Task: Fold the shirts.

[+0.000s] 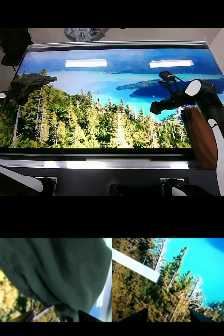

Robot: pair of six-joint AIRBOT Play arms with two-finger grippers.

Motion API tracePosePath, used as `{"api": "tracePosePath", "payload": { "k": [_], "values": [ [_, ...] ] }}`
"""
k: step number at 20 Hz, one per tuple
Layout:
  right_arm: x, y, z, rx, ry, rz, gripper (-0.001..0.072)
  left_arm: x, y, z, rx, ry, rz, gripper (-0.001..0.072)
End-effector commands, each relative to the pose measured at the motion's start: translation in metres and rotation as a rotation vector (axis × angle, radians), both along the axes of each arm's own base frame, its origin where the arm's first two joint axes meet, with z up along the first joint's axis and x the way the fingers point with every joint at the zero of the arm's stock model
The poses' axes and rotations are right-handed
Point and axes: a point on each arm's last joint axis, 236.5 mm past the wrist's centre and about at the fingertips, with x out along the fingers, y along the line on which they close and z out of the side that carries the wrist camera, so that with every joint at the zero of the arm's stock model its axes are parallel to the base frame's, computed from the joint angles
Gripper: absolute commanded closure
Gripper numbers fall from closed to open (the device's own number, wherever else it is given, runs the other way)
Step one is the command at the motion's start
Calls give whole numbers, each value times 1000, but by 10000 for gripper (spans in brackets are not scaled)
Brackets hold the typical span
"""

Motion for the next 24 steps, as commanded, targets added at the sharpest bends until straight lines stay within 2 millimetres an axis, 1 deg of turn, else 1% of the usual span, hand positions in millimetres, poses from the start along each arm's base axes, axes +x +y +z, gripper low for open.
{"api": "tracePosePath", "payload": {
  "k": [1,3,5,7,8,9,11,12,13,14,15,17,18,19,20,21,22,23,24],
  "values": [
    [-2,19,6,91,10,-4,103,12,20,-10,56,-58,92,17],
    [-4,23,8,111,20,-1,103,17,22,-12,85,-78,114,27],
    [-11,26,7,120,47,9,103,20,28,-10,116,-102,143,35],
    [-19,30,6,133,83,23,103,21,31,-17,120,-102,158,47],
    [-23,32,6,140,97,29,103,20,30,-24,105,-93,160,122],
    [-26,32,6,142,107,33,103,20,27,-30,97,-82,156,232],
    [-32,33,5,143,131,43,103,21,24,-35,91,-77,155,537],
    [-36,33,5,144,151,48,103,21,24,-35,92,-77,153,663],
    [-41,34,4,144,169,54,103,21,23,-33,92,-79,151,684],
    [-43,34,4,143,178,58,103,22,22,-26,94,-88,148,685],
    [-43,34,4,144,177,57,103,24,21,-15,100,-104,145,685],
    [-39,32,4,139,162,52,103,29,16,24,137,-154,125,686],
    [-35,30,4,131,146,46,103,32,10,53,191,-184,91,687],
    [-31,28,3,119,127,46,103,33,3,89,264,-218,50,687],
    [-22,24,3,101,93,33,103,33,-9,135,376,-260,-11,687],
    [-16,18,3,76,64,31,103,30,-30,183,481,-299,-87,687],
    [-8,11,3,44,31,22,103,23,-57,225,547,-333,-166,687],
    [-3,3,4,10,6,17,103,11,-87,264,605,-368,-251,687],
    [1,-4,7,-26,-7,19,103,-6,-123,306,673,-411,-347,687]
  ]
}}
